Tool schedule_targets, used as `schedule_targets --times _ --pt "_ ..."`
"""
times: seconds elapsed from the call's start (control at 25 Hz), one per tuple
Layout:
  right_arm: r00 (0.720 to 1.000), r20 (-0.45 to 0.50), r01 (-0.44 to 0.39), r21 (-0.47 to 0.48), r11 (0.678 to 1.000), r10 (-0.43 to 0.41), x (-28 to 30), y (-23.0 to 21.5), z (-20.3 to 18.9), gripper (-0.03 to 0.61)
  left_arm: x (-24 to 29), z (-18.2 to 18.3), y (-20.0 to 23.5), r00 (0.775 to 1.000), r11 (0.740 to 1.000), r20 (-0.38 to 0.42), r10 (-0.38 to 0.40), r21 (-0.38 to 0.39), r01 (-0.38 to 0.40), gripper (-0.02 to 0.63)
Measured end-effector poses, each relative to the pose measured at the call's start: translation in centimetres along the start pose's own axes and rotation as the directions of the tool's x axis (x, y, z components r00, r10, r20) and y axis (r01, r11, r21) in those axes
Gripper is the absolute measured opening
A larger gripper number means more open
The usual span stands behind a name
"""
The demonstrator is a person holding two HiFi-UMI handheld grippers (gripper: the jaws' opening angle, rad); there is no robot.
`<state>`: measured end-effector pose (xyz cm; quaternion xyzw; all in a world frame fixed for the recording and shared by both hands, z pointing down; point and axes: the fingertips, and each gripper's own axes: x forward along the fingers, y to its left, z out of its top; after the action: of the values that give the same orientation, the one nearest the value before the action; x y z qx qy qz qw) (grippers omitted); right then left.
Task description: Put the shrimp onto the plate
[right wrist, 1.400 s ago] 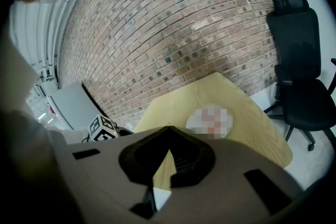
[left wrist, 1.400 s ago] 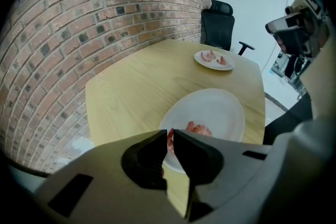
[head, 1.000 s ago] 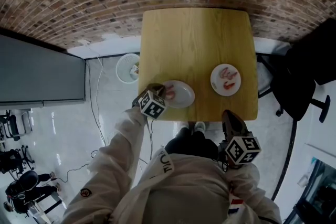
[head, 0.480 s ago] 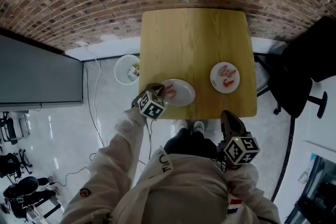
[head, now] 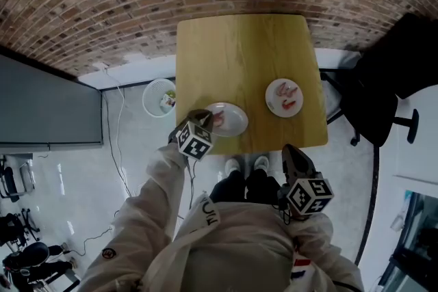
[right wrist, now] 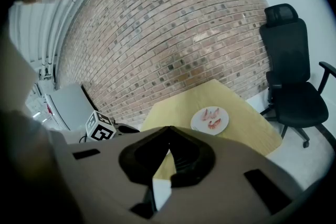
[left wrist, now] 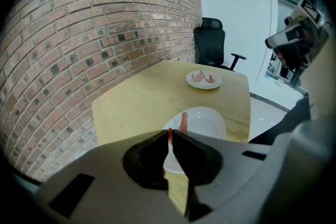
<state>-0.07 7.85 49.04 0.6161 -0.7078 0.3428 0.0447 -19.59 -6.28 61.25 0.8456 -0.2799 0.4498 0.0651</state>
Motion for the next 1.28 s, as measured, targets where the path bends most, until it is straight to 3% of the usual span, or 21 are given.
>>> schedule_targets --times 0.56,0.8,1.28 --pt "0.999 0.051 0.012 0.032 0.999 -0.013 -1.5 -3.5 2.3 0.023 0.8 5.2 -4.7 0.998 0.993 0.018 -0.056 0.107 0.053 0.032" --pt "0.999 0.047 -0.009 0.056 0.998 0.006 -0.8 -6.5 3.4 0.023 2.2 8.5 -6.8 0.994 0.978 -0.001 -0.109 0.181 0.108 0.032" --pt "0.999 0.042 -0.016 0.088 0.996 0.012 0.2 -13.9 7.1 0.023 7.8 13.9 -9.5 0.991 0.945 -0.049 -0.123 0.299 0.132 0.031"
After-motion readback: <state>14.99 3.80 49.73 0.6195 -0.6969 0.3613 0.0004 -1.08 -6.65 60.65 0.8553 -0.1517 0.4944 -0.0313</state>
